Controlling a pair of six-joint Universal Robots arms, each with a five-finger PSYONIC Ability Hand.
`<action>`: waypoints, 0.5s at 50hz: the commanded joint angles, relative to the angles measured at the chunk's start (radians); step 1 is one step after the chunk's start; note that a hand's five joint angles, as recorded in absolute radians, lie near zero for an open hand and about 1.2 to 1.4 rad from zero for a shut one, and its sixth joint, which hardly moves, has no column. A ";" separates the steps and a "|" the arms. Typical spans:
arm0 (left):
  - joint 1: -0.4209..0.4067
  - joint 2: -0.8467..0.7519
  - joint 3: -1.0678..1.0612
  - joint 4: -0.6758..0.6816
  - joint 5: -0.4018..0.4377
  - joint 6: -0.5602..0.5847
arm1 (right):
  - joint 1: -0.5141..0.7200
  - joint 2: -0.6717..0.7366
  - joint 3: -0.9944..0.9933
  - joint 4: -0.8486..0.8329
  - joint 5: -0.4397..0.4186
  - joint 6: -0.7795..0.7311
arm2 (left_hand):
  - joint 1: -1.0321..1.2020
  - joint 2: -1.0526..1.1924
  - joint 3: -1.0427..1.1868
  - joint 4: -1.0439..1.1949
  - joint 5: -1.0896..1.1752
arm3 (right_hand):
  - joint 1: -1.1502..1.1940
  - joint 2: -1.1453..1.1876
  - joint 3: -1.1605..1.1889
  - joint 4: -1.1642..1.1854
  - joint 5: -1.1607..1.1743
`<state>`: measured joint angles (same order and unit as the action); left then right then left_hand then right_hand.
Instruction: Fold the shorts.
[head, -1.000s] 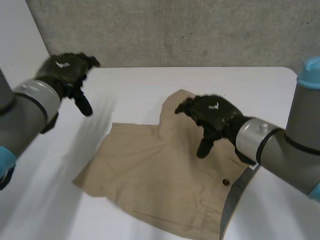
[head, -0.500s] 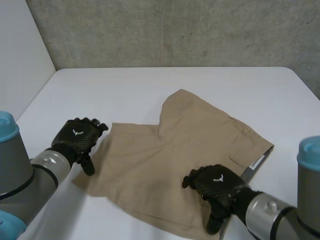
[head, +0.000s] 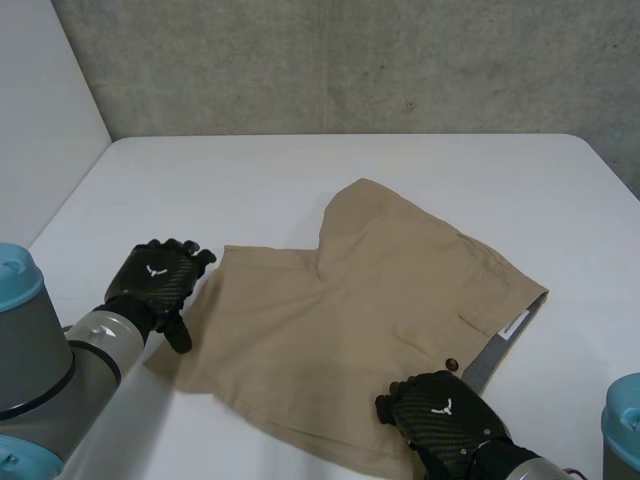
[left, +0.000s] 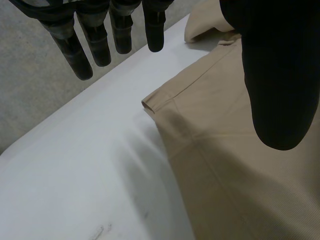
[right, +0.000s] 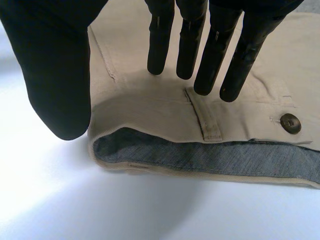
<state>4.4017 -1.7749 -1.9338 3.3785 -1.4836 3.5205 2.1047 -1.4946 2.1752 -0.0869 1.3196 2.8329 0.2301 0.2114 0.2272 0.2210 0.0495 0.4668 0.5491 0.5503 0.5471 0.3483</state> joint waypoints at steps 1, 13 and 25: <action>-0.001 0.000 -0.002 -0.002 -0.001 0.000 | 0.011 0.020 0.005 -0.036 0.000 -0.007 | -0.011 0.008 -0.008 -0.002 -0.005 | 0.261 0.179 0.177 0.181 0.205; -0.004 0.006 -0.017 -0.005 0.000 0.000 | 0.011 0.040 0.000 -0.106 0.046 -0.015 | -0.011 0.008 -0.008 -0.002 -0.005 | 0.929 0.847 0.846 0.849 0.873; -0.018 0.009 -0.056 -0.014 0.006 0.015 | -0.005 0.033 -0.080 -0.113 0.158 -0.040 | 0.007 0.026 0.010 0.016 0.013 | 0.929 0.847 0.846 0.849 0.873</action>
<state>4.3921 -1.7632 -1.9689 3.3648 -1.4788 3.5261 2.1050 -1.4618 2.1323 -0.1998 1.4239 2.8041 0.2301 0.2114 0.2272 0.2210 0.0495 0.9451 1.1778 1.1743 1.1900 0.9855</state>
